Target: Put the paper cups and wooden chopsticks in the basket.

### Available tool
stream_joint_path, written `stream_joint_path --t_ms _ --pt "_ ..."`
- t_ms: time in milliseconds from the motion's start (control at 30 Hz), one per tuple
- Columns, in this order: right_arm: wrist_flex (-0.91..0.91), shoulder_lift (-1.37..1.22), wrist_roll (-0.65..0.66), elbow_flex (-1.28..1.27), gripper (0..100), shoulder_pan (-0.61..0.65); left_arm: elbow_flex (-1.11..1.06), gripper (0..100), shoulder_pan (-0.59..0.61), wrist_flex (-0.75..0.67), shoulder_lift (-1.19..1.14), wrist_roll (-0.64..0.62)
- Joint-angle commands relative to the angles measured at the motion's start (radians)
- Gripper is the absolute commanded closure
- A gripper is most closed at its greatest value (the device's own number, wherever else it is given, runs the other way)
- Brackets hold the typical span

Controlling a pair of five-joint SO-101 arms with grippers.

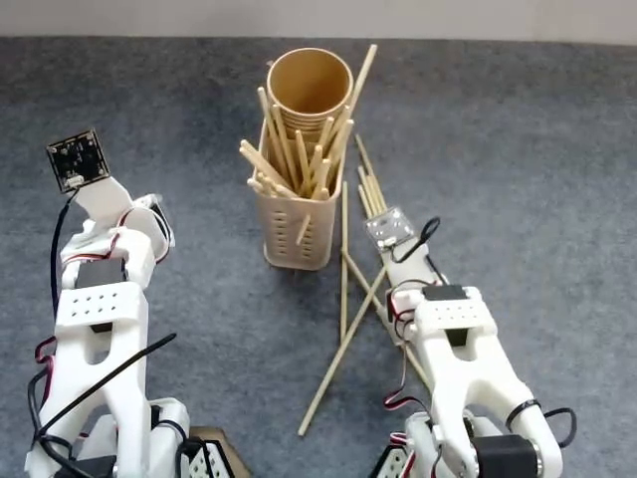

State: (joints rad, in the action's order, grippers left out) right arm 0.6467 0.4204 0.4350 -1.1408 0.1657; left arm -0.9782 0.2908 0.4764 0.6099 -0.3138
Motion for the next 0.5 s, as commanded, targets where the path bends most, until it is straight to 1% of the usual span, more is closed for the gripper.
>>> stream_joint_path --t_ms 0,67,267,367,467 --pt "-0.022 -0.013 0.009 0.008 83.2 -0.007 0.004 89 -0.021 -0.015 0.013 0.002" --pt "-0.022 -0.061 0.009 0.047 83.2 -0.004 0.004 89 -0.021 -0.015 0.013 0.002" --pt "-0.016 -0.315 0.003 0.194 83.2 -0.008 0.004 89 -0.021 -0.015 0.013 0.002" --pt "0.053 -0.357 0.003 0.286 83.2 -0.005 0.004 89 -0.021 -0.017 0.013 0.002" --pt "0.056 -0.372 0.002 0.360 83.3 -0.002 0.004 89 -0.021 -0.017 0.013 0.002"
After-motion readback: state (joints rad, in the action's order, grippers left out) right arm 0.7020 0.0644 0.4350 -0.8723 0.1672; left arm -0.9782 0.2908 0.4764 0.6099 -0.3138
